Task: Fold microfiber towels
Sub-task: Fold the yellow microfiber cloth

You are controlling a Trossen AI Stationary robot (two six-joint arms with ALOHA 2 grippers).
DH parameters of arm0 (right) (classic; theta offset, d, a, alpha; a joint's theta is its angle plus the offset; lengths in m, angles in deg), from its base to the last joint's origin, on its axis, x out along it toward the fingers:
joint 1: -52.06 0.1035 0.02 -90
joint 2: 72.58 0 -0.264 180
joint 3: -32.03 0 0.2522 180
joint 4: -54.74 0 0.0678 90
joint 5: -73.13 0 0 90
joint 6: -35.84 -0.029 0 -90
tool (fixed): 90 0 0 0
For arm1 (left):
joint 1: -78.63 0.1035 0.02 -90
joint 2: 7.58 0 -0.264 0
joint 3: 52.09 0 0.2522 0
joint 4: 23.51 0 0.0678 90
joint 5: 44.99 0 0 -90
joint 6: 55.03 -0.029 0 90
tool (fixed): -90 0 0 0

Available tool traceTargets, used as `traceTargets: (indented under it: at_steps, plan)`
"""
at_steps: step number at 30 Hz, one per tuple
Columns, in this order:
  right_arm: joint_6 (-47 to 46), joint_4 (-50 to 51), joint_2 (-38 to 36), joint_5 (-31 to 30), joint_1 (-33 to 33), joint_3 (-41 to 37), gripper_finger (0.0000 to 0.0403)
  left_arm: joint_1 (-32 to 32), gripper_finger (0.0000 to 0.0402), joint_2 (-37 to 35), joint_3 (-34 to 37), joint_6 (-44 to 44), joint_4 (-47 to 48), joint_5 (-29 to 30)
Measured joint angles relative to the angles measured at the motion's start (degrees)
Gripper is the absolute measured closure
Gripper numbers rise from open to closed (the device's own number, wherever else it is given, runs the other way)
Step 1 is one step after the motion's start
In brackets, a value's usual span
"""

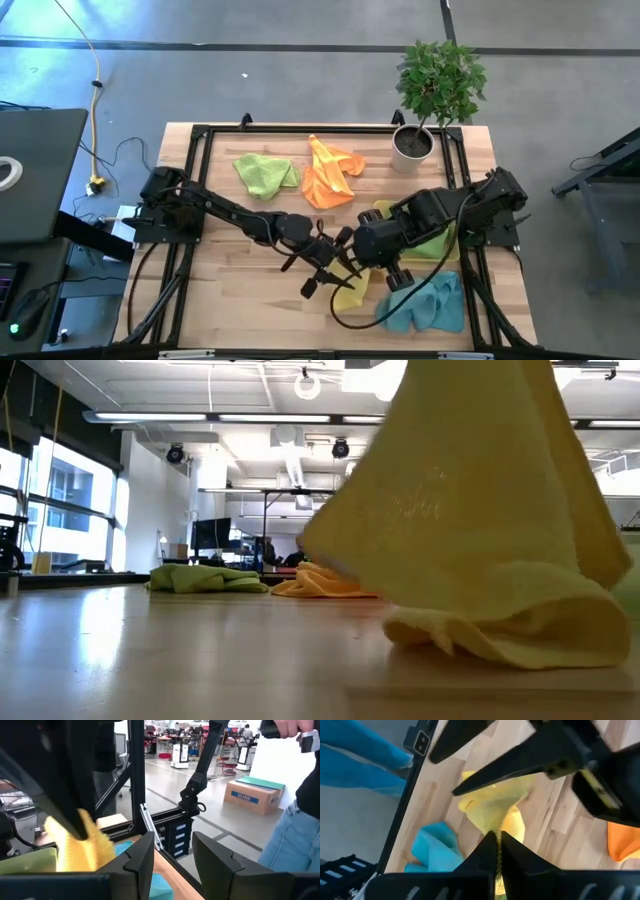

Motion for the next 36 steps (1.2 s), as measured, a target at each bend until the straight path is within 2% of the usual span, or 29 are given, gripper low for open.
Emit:
traceTargets:
  at_steps: [6,11,18,27,36]
  plan:
    - [-0.05,0.22,-0.02,0.12,0.8,0.0,0.0403,0.12,0.0277,0.0,0.0,-0.29,0.99,0.35]
    - [-0.24,1.27,-0.02,0.14,1.71,0.0,0.0403,0.11,0.0277,0.0,0.0,-6.73,-0.46,5.16]
    - [-0.3,1.42,-0.02,-0.39,2.17,0.0,0.0403,0.13,0.0277,-0.05,0.0,-7.63,-3.01,8.63]
    - [-0.24,1.4,-0.07,-2.88,2.21,0.0,0.0403,0.13,0.0277,-0.09,0.0,-4.28,5.98,8.46]
    - [-0.54,1.82,-0.11,-5.9,2.21,0.0,0.0403,-1.77,0.0277,-0.09,0.0,-0.83,17.65,1.28]
